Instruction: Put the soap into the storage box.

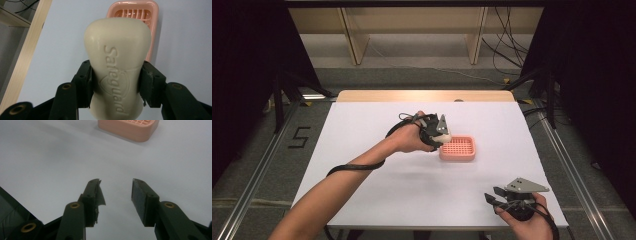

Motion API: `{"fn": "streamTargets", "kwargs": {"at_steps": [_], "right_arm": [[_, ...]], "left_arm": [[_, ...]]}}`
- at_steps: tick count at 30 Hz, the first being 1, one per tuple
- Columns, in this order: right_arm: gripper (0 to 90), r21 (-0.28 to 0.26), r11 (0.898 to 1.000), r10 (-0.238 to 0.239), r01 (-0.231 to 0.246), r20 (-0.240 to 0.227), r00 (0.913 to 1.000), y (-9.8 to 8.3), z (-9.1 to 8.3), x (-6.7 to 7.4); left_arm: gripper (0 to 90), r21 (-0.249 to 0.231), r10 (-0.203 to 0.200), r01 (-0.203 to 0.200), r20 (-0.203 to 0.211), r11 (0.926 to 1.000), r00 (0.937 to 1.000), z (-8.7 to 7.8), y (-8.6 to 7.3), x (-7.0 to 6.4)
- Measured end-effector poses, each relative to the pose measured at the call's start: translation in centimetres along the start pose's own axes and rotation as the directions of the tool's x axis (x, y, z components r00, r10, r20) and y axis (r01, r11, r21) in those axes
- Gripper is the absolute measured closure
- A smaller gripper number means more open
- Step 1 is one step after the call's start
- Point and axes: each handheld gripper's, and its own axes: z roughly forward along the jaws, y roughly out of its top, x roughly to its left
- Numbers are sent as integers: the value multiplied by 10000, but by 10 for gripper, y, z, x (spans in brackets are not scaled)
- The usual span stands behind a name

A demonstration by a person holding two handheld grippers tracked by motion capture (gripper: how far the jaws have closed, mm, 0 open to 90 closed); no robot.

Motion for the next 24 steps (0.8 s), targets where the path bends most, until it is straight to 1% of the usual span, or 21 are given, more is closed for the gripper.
{"fn": "streamTargets", "kwargs": {"at_steps": [1, 2, 5, 6, 7, 8, 10, 11, 12, 13, 15, 16, 17, 22, 24], "right_arm": [[584, -66, 9998, -203, 202, -46, 9998, 0, 0, -2], [584, -122, 9995, -285, 284, -99, 9995, 0, 1, -3], [585, -116, 9995, -292, 292, 9, 9996, -1, 0, -3], [585, -90, 9996, -276, 276, -3, 9996, -1, 0, -2], [584, 10, 10000, 50, -50, 28, 10000, -1, -1, 1], [585, -63, 9999, -115, 115, 35, 9999, -1, -1, -1], [585, -43, 10000, 38, -38, -27, 10000, -1, -1, 0], [585, -52, 10000, -43, 43, -2, 10000, -1, -1, -1], [585, -142, 9992, -382, 383, 67, 9992, -1, -1, -3], [584, -160, 9990, -411, 412, 56, 9991, -1, -1, -4], [585, -235, 9983, -534, 534, 21, 9986, -1, 0, -4], [584, -191, 9988, -450, 451, 37, 9990, -1, -1, -4], [584, -239, 9983, -534, 534, 23, 9986, -1, 0, -4], [585, -245, 9984, -512, 511, -13, 9987, -1, -1, -4], [585, -127, 9995, -299, 300, 50, 9995, -1, -2, -3]], "left_arm": [[497, -43, 18, -18, -46, 10000, 10000, 1, 1, 0], [497, -46, 67, -67, -33, 10000, 10000, 1, 2, 0], [497, -37, 207, -208, -73, 9998, 9998, 4, 5, -1], [497, -27, 204, -204, -45, 9998, 9998, 4, 7, -1], [497, -40, 263, -263, -37, 9996, 9996, 5, 7, -1], [497, -60, 265, -266, -43, 9996, 9996, 6, 9, -1], [497, -82, 348, -349, -34, 9994, 9994, 7, 11, -2], [497, -147, 409, -410, -57, 9991, 9991, 9, 12, -2], [497, -137, 414, -415, -49, 9990, 9991, 9, 12, -3], [497, -136, 513, -514, -48, 9986, 9987, 10, 13, -3], [497, -170, 588, -589, -89, 9981, 9982, 12, 14, -3], [497, -194, 577, -579, -96, 9981, 9983, 13, 14, -3], [497, -217, 572, -574, -97, 9981, 9983, 14, 15, -3], [497, -351, 552, -555, -94, 9978, 9984, 15, 17, -2], [496, -476, 513, -517, -110, 9975, 9986, 16, 18, -2]]}}
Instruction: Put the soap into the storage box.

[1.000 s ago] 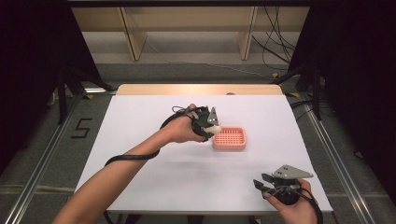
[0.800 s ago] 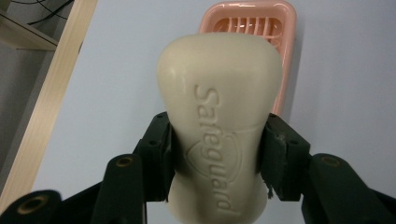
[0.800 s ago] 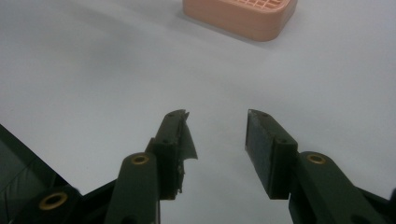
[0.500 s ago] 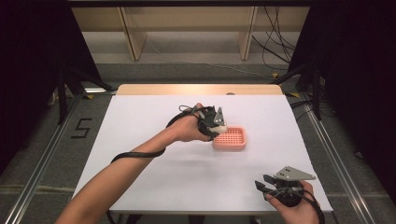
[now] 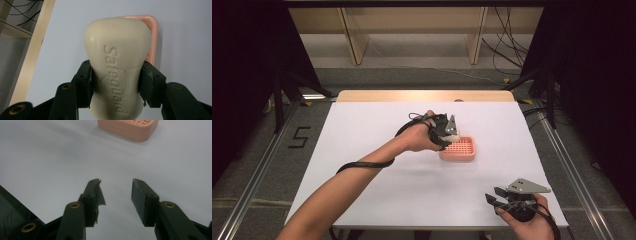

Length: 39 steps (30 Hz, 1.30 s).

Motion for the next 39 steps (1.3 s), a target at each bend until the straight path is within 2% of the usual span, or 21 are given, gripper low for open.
{"fn": "streamTargets", "kwargs": {"at_steps": [8, 10, 12, 15, 17, 18, 19, 24, 25, 26, 31, 32, 33, 36, 37, 39], "right_arm": [[585, 18, 10000, 2, -2, 13, 10000, 0, 0, 0], [585, 79, 9999, 97, -96, -134, 9999, 0, 0, 1], [585, -60, 9999, -153, 152, -153, 9998, 0, 1, -1], [585, -46, 9999, -149, 149, -141, 9998, 0, 0, -2], [585, 71, 10000, 69, -68, -124, 9999, 0, 0, -1], [585, 35, 10000, 41, -41, -154, 9999, 0, 0, 0], [585, -128, 9997, -226, 225, -75, 9997, 0, 1, -2], [585, -66, 9997, -249, 248, -96, 9996, 0, 0, -2], [585, 43, 10000, 71, -70, -162, 9998, 0, 0, 0], [585, -64, 9999, -157, 156, -183, 9997, 0, 1, -2], [585, -29, 9999, -164, 164, -166, 9997, 0, 1, -2], [585, 163, 9995, 277, -275, -119, 9995, -1, -1, 1], [584, 91, 9999, 59, -58, -111, 9999, 0, 0, -1], [585, 78, 10000, 42, -41, -115, 9999, 0, 0, -1], [585, 71, 10000, 20, -19, -114, 9999, 0, 0, -1], [584, 69, 10000, 18, -17, -112, 9999, 0, 0, -1]], "left_arm": [[497, -143, 31, -30, 92, 9999, 10000, 5, 4, -1], [496, -185, 20, -18, 97, 9998, 10000, 7, 4, -1], [496, -203, 15, -12, 140, 9998, 9999, 8, 5, -2], [496, -231, 36, -32, 167, 9997, 9999, 10, 6, -3], [496, -252, 21, -16, 202, 9997, 9998, 11, 5, -3], [496, -245, 1, 5, 231, 9997, 9997, 12, 5, -3], [496, -278, -36, 42, 223, 9996, 9997, 12, 5, -3], [496, -427, -193, 203, 229, 9989, 9996, 14, 4, -2], [496, -454, -206, 216, 223, 9987, 9995, 15, 4, -1], [496, -443, -219, 230, 250, 9988, 9994, 15, 4, -1], [496, -614, -448, 468, 337, 9970, 9984, 18, 3, -2], [496, -651, -505, 528, 356, 9965, 9981, 19, 3, -2], [496, -604, -455, 479, 402, 9970, 9982, 20, 2, -2], [496, -674, -560, 590, 460, 9960, 9974, 22, 1, -2], [496, -778, -738, 774, 490, 9940, 9961, 23, 1, -2], [496, -777, -747, 784, 504, 9939, 9959, 24, 1, -2]]}}
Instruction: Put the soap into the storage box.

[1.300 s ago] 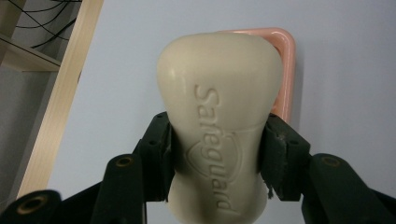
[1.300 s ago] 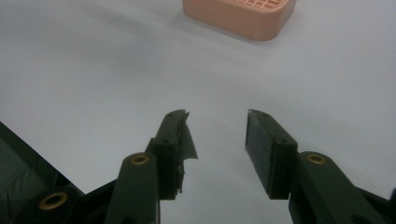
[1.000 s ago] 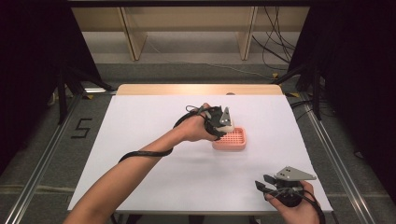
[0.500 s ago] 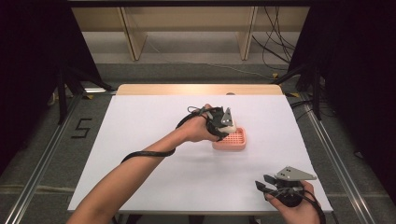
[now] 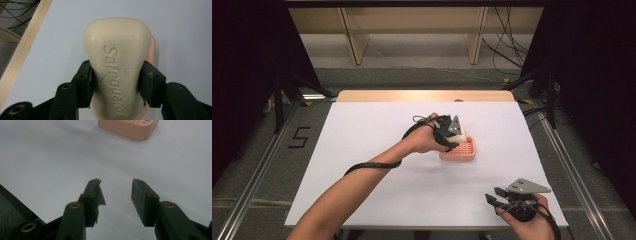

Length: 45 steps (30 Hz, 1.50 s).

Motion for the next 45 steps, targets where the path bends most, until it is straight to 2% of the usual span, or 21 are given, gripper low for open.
{"fn": "streamTargets", "kwargs": {"at_steps": [3, 4, 7, 8, 9, 10, 11, 12, 13, 15, 16, 18, 19, 20, 22, 28, 37, 39, 41, 44, 45], "right_arm": [[585, -139, 9999, -74, 73, -48, 10000, 0, 1, 0], [585, -146, 9994, -327, 325, -159, 9993, 0, 1, -2], [584, -101, 9996, -258, 258, -25, 9997, 0, 1, -1], [584, 68, 9997, 233, -233, -56, 9997, 0, 0, 3], [584, -13, 10000, 21, -21, -58, 10000, 0, 0, 1], [584, -128, 9995, -295, 295, 0, 9996, 0, 1, -1], [584, -97, 9997, -213, 213, 4, 9998, 0, 0, -1], [584, 9, 10000, 73, -73, -59, 10000, 0, 0, 2], [584, -114, 9994, -323, 323, 15, 9995, 0, 1, -1], [584, -78, 9996, -272, 272, 21, 9996, 0, 1, -1], [584, -64, 9997, -256, 256, 19, 9997, 0, 1, -1], [583, -53, 9997, -258, 258, 6, 9997, 0, 1, -1], [584, 46, 10000, 28, -28, 108, 9999, 0, -1, 1], [583, 75, 10000, 58, -59, 123, 9999, 0, -1, 1], [583, 72, 10000, -59, 58, 68, 10000, 0, 0, 0], [582, 58, 10000, 56, -57, 78, 10000, 0, -1, 1], [581, 57, 10000, 51, -51, 67, 10000, 0, 0, 1], [580, 54, 10000, 47, -47, 69, 10000, 0, 0, 1], [580, 66, 10000, 52, -52, 66, 10000, 0, 0, 1], [577, 60, 10000, 40, -40, 6, 10000, -1, 0, 1], [575, 68, 10000, 45, -45, 20, 10000, -1, 0, 1]], "left_arm": [[496, 72, 35, -35, 76, 10000, 10000, 1, 0, 1], [496, 18, -57, 57, 41, 10000, 10000, 2, -1, 1], [496, 7, -134, 134, 39, 9999, 9999, 4, -1, 1], [496, 0, -176, 176, 48, 9998, 9998, 4, -1, 1], [496, 159, -56, 54, 163, 9999, 9999, 4, -1, 3], [496, 25, -155, 155, 77, 9999, 9999, 6, -2, 2], [496, 28, -166, 166, 72, 9999, 9998, 6, -2, 1], [496, 29, -207, 207, 126, 9998, 9997, 8, -2, 1], [495, 30, -188, 188, 133, 9998, 9997, 8, -2, 1], [495, 74, -243, 241, 150, 9997, 9996, 10, -2, 1], [496, 158, -106, 103, 164, 9998, 9998, 10, -3, 1], [495, 57, -212, 211, 187, 9998, 9996, 12, -3, 0], [495, 68, -185, 184, 154, 9998, 9997, 13, -3, 0], [495, 85, -204, 202, 173, 9998, 9996, 13, -3, 0], [495, 138, -224, 221, 222, 9997, 9995, 15, -3, 0], [493, 394, -210, 200, 251, 9990, 9995, 19, -5, 0], [482, 494, -279, 260, 388, 9984, 9989, 24, -4, -2], [470, 485, -344, 327, 340, 9983, 9988, 23, -3, -1], [429, 423, -577, 559, 426, 9975, 9974, 22, -2, -1], [389, 452, -401, 378, 496, 9983, 9980, 14, -3, -2], [385, 328, -513, 495, 563, 9982, 9971, 11, -4, -3]]}}
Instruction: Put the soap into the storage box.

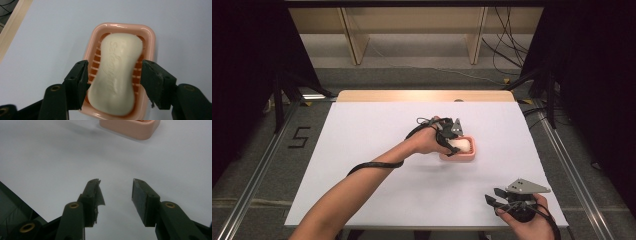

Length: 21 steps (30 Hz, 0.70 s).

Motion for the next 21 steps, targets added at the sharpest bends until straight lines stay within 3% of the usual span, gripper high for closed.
{"fn": "streamTargets", "kwargs": {"at_steps": [4, 5, 6, 9, 13, 15, 17, 19, 21], "right_arm": [[569, 24, 10000, -83, 83, -72, 9999, 0, 2, -1], [567, -16, 9992, -388, 388, -44, 9992, -1, 3, -2], [566, 126, 9999, -87, 88, -44, 10000, 0, 2, 0], [564, -55, 9995, -313, 313, -129, 9994, 0, 3, -1], [560, 112, 9999, -117, 118, -95, 9999, 1, 3, 1], [558, 92, 9999, -122, 123, -93, 9999, 1, 4, 2], [555, 16, 9990, -450, 450, -97, 9989, 1, 6, -1], [554, 172, 9999, -2, 5, -195, 9998, 2, 6, 2], [551, 174, 9998, -28, 31, -170, 9999, 2, 6, 1]], "left_arm": [[368, -261, 29, -27, 74, 9997, 10000, -18, -4, -6], [364, -348, -25, 27, 83, 9994, 10000, -23, -5, -8], [361, -411, -7, 9, 68, 9992, 10000, -28, -7, -9], [359, -531, -12, 10, -39, 9986, 10000, -45, -15, -15], [357, -638, -148, 132, -249, 9979, 9996, -69, -30, -23], [357, -661, -414, 393, -313, 9970, 9987, -79, -40, -27], [357, -663, -478, 447, -457, 9968, 9978, -89, -50, -29], [357, -670, -805, 767, -570, 9948, 9951, -98, -62, -34], [355, -720, -1076, 1029, -656, 9921, 9920, -108, -73, -37]]}}
